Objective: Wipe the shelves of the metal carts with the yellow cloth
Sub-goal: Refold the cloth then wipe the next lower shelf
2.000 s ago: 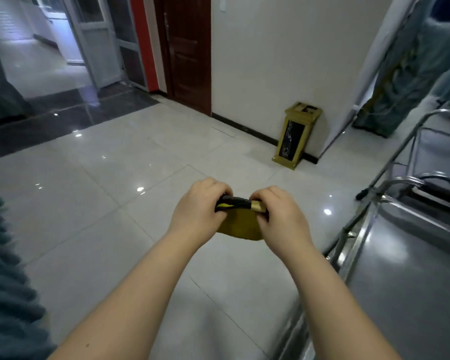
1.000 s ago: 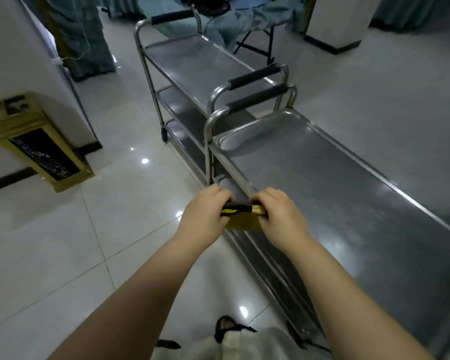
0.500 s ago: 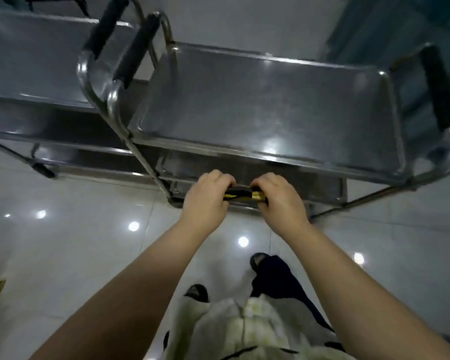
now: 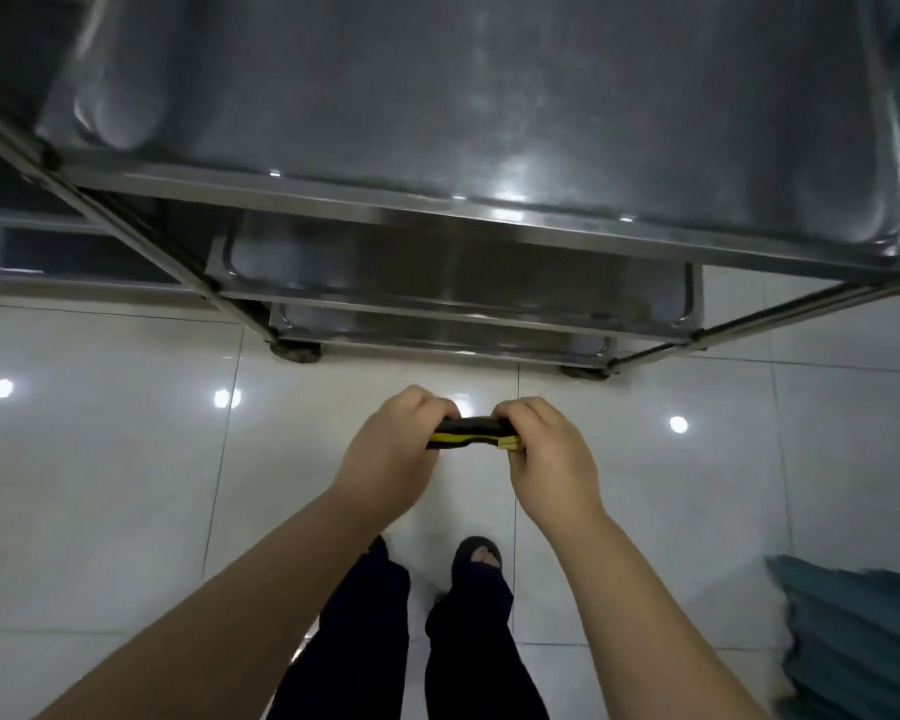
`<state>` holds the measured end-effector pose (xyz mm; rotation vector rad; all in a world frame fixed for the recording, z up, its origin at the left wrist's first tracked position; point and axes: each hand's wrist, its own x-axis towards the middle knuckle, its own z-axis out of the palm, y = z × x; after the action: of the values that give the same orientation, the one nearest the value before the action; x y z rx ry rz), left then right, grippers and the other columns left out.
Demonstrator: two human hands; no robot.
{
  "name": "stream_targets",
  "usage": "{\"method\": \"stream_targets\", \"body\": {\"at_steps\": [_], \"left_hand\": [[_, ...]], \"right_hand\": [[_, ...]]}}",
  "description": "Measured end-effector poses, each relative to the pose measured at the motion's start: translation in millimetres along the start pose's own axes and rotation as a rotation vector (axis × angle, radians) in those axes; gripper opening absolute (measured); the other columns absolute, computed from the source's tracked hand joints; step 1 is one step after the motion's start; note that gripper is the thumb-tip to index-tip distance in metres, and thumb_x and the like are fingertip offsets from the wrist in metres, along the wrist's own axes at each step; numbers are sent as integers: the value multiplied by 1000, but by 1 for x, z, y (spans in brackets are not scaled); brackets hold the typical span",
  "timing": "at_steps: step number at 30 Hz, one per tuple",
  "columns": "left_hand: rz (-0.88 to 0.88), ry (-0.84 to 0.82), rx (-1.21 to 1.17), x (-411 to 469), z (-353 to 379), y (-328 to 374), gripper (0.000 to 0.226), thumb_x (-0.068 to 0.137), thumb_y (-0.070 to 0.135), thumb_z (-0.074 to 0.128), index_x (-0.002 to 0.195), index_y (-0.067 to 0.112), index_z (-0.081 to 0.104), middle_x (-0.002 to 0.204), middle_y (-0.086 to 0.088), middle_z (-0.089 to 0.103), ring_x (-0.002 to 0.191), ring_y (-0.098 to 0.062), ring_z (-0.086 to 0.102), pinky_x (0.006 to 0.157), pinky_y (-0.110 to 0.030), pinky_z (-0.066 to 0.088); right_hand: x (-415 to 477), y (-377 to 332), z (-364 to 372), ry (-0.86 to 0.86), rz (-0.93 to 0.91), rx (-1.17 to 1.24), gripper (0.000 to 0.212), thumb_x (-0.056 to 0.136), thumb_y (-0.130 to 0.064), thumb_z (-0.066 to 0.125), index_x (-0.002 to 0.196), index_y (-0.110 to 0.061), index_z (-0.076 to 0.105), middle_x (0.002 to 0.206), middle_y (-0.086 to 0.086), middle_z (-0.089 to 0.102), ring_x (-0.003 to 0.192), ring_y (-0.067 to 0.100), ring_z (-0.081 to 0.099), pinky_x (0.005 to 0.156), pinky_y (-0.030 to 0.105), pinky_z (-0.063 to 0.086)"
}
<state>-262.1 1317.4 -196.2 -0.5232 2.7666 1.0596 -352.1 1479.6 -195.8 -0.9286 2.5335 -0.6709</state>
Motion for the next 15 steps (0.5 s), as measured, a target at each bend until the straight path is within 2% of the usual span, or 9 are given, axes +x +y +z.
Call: {"method": "stream_targets", "body": {"at_steps": [5, 10, 13, 15], "left_hand": [[9, -21, 48, 82, 42, -40, 39, 89, 3, 56, 123, 22, 62, 116, 2, 54, 100, -15, 52, 87, -27, 46], [68, 95, -10, 176, 57, -67, 43, 84, 1, 58, 123, 18, 62, 117, -3, 58, 106, -18, 55, 92, -29, 43], [24, 157, 29, 255, 74, -93, 35, 88, 12, 60, 122, 19, 63, 120, -8, 64, 109, -26, 59, 82, -26, 43], [20, 208, 76, 296, 83, -107, 31, 88, 15, 58, 118, 24, 62, 122, -4, 63, 110, -24, 59, 77, -23, 38]], "right_hand": [[64, 56, 42, 13, 59, -53, 43, 78, 12, 56, 112, -13, 64, 109, 7, 61, 91, 30, 57, 65, 31, 40], [152, 109, 54, 80, 15, -109, 44, 82, 7, 50, 118, -17, 59, 116, 9, 57, 98, 33, 57, 70, 38, 47], [226, 137, 61, 31, 57, -201, 49, 89, 2, 47, 132, -19, 55, 131, 14, 55, 117, 35, 54, 85, 36, 43], [267, 150, 69, 34, 70, -193, 46, 91, 3, 46, 132, -14, 55, 135, 17, 52, 124, 34, 49, 94, 32, 37]]}}
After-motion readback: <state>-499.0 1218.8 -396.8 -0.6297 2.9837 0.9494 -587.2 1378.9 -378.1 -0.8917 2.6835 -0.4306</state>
